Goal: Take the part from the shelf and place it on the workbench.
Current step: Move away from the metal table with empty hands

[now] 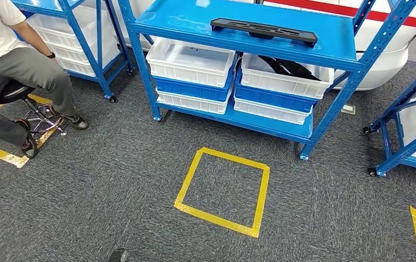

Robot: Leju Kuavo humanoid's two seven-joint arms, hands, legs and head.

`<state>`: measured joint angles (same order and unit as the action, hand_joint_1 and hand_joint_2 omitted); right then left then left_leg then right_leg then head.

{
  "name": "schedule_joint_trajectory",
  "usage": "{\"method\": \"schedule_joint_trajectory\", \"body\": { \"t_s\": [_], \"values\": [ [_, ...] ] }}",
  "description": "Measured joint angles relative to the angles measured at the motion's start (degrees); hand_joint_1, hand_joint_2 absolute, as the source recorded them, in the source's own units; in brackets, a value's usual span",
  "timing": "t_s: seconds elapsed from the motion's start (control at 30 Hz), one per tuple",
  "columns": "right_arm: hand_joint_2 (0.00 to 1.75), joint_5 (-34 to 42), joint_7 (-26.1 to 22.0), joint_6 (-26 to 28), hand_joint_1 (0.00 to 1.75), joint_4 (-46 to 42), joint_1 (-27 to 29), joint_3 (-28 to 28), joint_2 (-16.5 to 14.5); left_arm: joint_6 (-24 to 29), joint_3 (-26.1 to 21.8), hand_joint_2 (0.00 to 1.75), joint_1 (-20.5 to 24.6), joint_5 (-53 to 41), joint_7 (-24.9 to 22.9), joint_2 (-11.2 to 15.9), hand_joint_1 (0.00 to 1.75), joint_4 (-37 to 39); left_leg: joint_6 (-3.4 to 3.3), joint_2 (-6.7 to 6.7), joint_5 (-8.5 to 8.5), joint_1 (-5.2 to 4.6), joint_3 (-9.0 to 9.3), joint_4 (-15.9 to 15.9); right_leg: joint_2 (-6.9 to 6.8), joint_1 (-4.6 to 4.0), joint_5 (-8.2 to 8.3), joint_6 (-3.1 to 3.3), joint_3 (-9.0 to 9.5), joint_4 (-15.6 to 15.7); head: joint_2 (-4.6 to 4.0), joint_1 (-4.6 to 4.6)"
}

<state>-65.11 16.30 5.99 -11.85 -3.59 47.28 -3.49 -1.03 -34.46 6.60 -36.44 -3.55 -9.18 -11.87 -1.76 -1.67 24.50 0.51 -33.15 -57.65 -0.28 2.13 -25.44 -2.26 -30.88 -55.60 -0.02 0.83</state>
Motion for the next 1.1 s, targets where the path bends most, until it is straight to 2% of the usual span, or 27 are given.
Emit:
{"method": "schedule_joint_trajectory", "body": {
  "t_s": [0.07,0.1,0.17,0.2,0.23,0.27,0.3,0.33,0.37,0.4,0.43,0.47,0.53,0.57,0.6,0.67,0.7,0.73,0.77,0.8,0.83,0.9,0.93,0.97,1.03,1.07,1.1],
  "values": [
    [1.75,0.0,0.0,0.0,0.0,0.0,0.0,0.1,0.0,0.0,0.0,0.0,0.1,0.0,0.0,-0.1,0.0,0.0,-0.75,-0.25,-0.85,0.22,0.62,1.5,0.04,-0.22,-0.36,-0.25,-0.27,-0.4,0.0,-0.13],
    [1.75,0.0,0.0,0.0,0.0,0.0,0.0,0.2,0.0,0.0,0.0,0.0,0.2,0.0,0.0,-0.1,0.0,0.0,-1.11,-0.43,-1.33,0.33,0.89,2.2,0.06,-0.33,-1.32,-0.1,-1.09,-2.0,0.01,-0.22],
    [1.75,0.0,0.0,0.0,0.0,0.0,0.0,0.4,0.1,0.0,0.1,0.0,0.3,0.0,0.0,-0.3,0.0,0.0,-1.43,-0.83,-1.76,0.34,0.87,2.7,0.09,-0.3,-4.66,0.52,-4.57,-8.8,0.01,-0.33],
    [1.75,0.0,0.1,0.0,0.0,0.0,0.1,0.4,0.1,0.0,0.1,0.0,0.3,0.0,0.0,-0.3,0.0,0.0,-1.48,-1.07,-1.8,0.29,0.7,2.7,0.09,-0.29,-6.19,0.61,-6.54,-12.8,0.01,-0.37],
    [1.75,-0.1,0.1,0.0,0.0,0.0,0.1,0.5,0.2,0.0,0.1,0.0,0.3,0.0,0.0,-0.3,0.0,0.0,-1.43,-1.34,-1.82,0.25,0.59,2.7,0.09,-0.29,-7.0,0.45,-7.89,-15.5,0.01,-0.37],
    [1.75,-0.1,0.1,0.0,0.0,0.0,0.2,0.5,0.2,0.0,0.1,0.0,0.3,0.0,0.0,-0.3,0.0,0.0,-1.37,-1.64,-1.85,0.23,0.51,2.7,0.07,-0.25,-6.9,0.04,-8.14,-16.1,0.01,-0.36],
    [1.75,-0.1,0.1,0.0,0.0,0.0,0.3,0.6,0.3,0.0,0.1,0.0,0.3,0.0,-0.1,-0.4,0.0,0.0,-1.21,-1.96,-1.83,0.28,0.46,2.5,-0.09,-0.16,-5.81,-0.54,-6.93,-14.0,0.01,-0.37],
    [1.75,-0.2,0.1,0.0,0.0,0.0,0.3,0.6,0.4,0.0,0.1,0.0,0.3,0.0,-0.1,-0.5,0.0,0.0,-0.94,-2.3,-1.73,0.34,0.42,2.3,-0.71,-0.02,-4.26,-1.14,-4.68,-10.0,0.01,-0.37],
    [1.75,-0.2,0.1,0.0,0.0,0.0,0.2,0.6,0.4,-0.1,0.1,0.0,0.3,-0.1,-0.1,-0.5,0.0,0.0,-0.51,-2.67,-1.5,0.26,0.36,1.8,-1.87,0.01,-2.91,-1.44,-2.55,-6.0,0.01,-0.42],
    [1.75,-0.2,0.1,-0.1,0.0,0.0,0.0,0.6,0.4,-0.1,0.1,0.0,0.3,-0.1,-0.1,-0.5,0.0,0.0,0.03,-3.03,-1.09,0.17,0.31,1.3,-2.77,0.0,-1.9,-1.35,-0.88,-2.7,0.01,-0.41],
    [1.75,-0.3,0.1,-0.1,0.0,0.0,-0.1,0.6,0.3,-0.1,0.1,0.0,0.3,-0.1,-0.1,-0.5,0.0,0.0,0.55,-3.4,-0.68,0.03,0.33,0.9,-3.39,-0.13,-1.5,-0.89,-0.11,-1.1,0.01,-0.32],
    [1.75,-0.3,0.1,-0.1,0.0,0.0,-0.2,0.6,0.2,-0.1,0.1,0.0,0.4,-0.1,-0.1,-0.4,0.0,0.0,0.99,-3.81,-0.3,-0.06,0.45,0.7,-3.44,-0.35,-1.52,-0.21,-0.14,-0.9,0.01,-0.28],
    [1.75,-0.4,0.1,-0.1,0.0,0.0,-0.2,0.6,0.2,0.0,0.1,0.0,0.4,-0.1,-0.1,-0.4,0.0,0.0,1.52,-4.34,0.18,0.26,0.74,0.4,-2.15,-0.36,-1.41,0.92,-0.16,-0.8,0.01,-0.13],
    [1.75,-0.4,0.1,-0.1,0.0,0.0,-0.2,0.6,0.2,0.0,0.1,0.0,0.4,-0.1,-0.1,-0.4,0.0,0.0,1.79,-3.67,0.85,0.52,0.67,-0.2,-1.57,-0.25,-1.22,1.36,-0.03,-0.8,0.0,-0.15],
    [1.75,-0.4,0.1,-0.1,0.0,0.0,-0.2,0.6,0.2,0.0,0.1,0.0,0.4,-0.1,-0.1,-0.4,0.0,0.0,2.04,-2.45,2.21,0.74,0.16,-1.7,-0.96,-0.11,-0.96,1.79,0.06,-0.8,0.0,-0.1],
    [1.75,-0.5,0.1,-0.1,0.0,0.0,-0.2,0.6,0.2,0.0,0.1,0.0,0.2,-0.1,-0.1,-0.4,0.0,0.0,2.44,0.41,6.64,0.96,-2.39,-8.3,0.25,-0.22,-0.56,2.35,0.01,-0.8,0.01,-0.02],
    [1.75,-0.5,0.1,-0.1,0.0,0.0,-0.2,0.6,0.2,0.0,0.1,0.0,0.1,-0.1,-0.1,-0.4,0.0,0.0,2.45,1.07,8.71,0.95,-4.07,-12.3,0.93,-0.44,-0.48,2.47,-0.1,-0.9,0.01,0.02],
    [1.75,-0.5,0.1,-0.1,0.0,0.0,-0.1,0.6,0.1,0.0,0.1,0.0,0.0,-0.1,-0.1,-0.4,0.0,0.0,2.35,1.29,9.85,0.95,-5.41,-15.5,1.67,-0.67,-0.46,2.5,-0.14,-0.9,0.01,0.04],
    [1.75,-0.5,0.1,-0.1,0.0,0.0,0.0,0.6,0.1,0.0,0.1,0.0,0.0,-0.1,-0.1,-0.4,0.0,0.0,2.09,1.35,9.77,0.92,-5.95,-16.8,2.43,-0.9,-0.45,2.5,-0.1,-0.9,0.01,0.04],
    [1.75,-0.5,0.1,-0.1,0.0,0.0,0.0,0.6,0.1,0.0,0.1,0.0,0.0,-0.1,-0.1,-0.4,0.0,0.0,1.67,1.48,8.5,0.85,-5.45,-15.6,3.22,-1.13,-0.46,2.5,0.0,-0.9,0.0,0.03],
    [1.75,-0.5,0.1,-0.1,0.0,0.0,0.0,0.6,0.1,0.0,0.1,0.0,0.0,-0.1,-0.1,-0.4,0.0,0.0,1.06,1.92,6.35,0.73,-4.03,-12.4,4.01,-1.35,-0.46,2.5,0.15,-0.9,0.0,0.04],
    [1.75,-0.5,0.1,-0.1,0.0,0.0,0.0,0.6,-0.1,0.0,0.1,0.0,0.0,-0.1,-0.1,-0.2,0.0,0.0,-0.69,4.15,2.42,0.34,-0.53,-4.6,5.45,-1.62,-0.43,2.43,0.27,-0.8,0.0,-0.15],
    [1.31,-0.5,0.1,-0.1,0.0,0.0,-0.1,0.6,-0.2,0.0,0.1,0.0,0.0,-0.1,-0.1,-0.1,0.0,0.0,-1.41,5.14,1.44,0.13,0.54,-2.2,6.06,-1.46,-0.38,2.34,0.19,-0.8,0.0,-0.27],
    [0.87,-0.5,0.1,-0.1,0.0,0.0,-0.1,0.6,-0.3,0.0,0.1,0.0,0.0,-0.1,-0.1,0.0,0.0,0.0,-1.93,5.74,1.16,-0.08,1.0,-1.1,6.58,-1.26,-0.3,2.17,0.04,-0.8,0.0,-0.3],
    [0.0,-0.5,0.1,-0.1,0.0,0.0,-0.1,0.6,-0.4,0.0,0.1,0.0,0.2,-0.1,-0.1,-0.1,0.0,0.0,-2.42,5.03,0.89,-0.39,1.38,-0.2,7.62,-1.08,0.05,1.58,-0.28,-0.3,0.01,-0.09],
    [0.0,-0.5,0.1,-0.1,0.0,0.0,0.0,0.6,-0.4,0.0,0.1,0.0,0.3,-0.1,-0.1,-0.2,0.0,0.0,-2.53,4.31,0.42,-0.36,1.88,0.9,7.24,-1.31,0.1,1.34,-0.43,-0.2,0.01,0.02],
    [0.0,-0.6,0.1,-0.1,0.0,0.0,0.0,0.6,-0.4,0.0,0.1,0.0,0.4,-0.1,-0.1,-0.3,0.0,0.0,-2.75,3.63,-0.11,-0.26,2.44,2.2,6.17,-1.58,-0.32,1.29,-0.89,-0.8,0.01,-0.04]
  ]
}}
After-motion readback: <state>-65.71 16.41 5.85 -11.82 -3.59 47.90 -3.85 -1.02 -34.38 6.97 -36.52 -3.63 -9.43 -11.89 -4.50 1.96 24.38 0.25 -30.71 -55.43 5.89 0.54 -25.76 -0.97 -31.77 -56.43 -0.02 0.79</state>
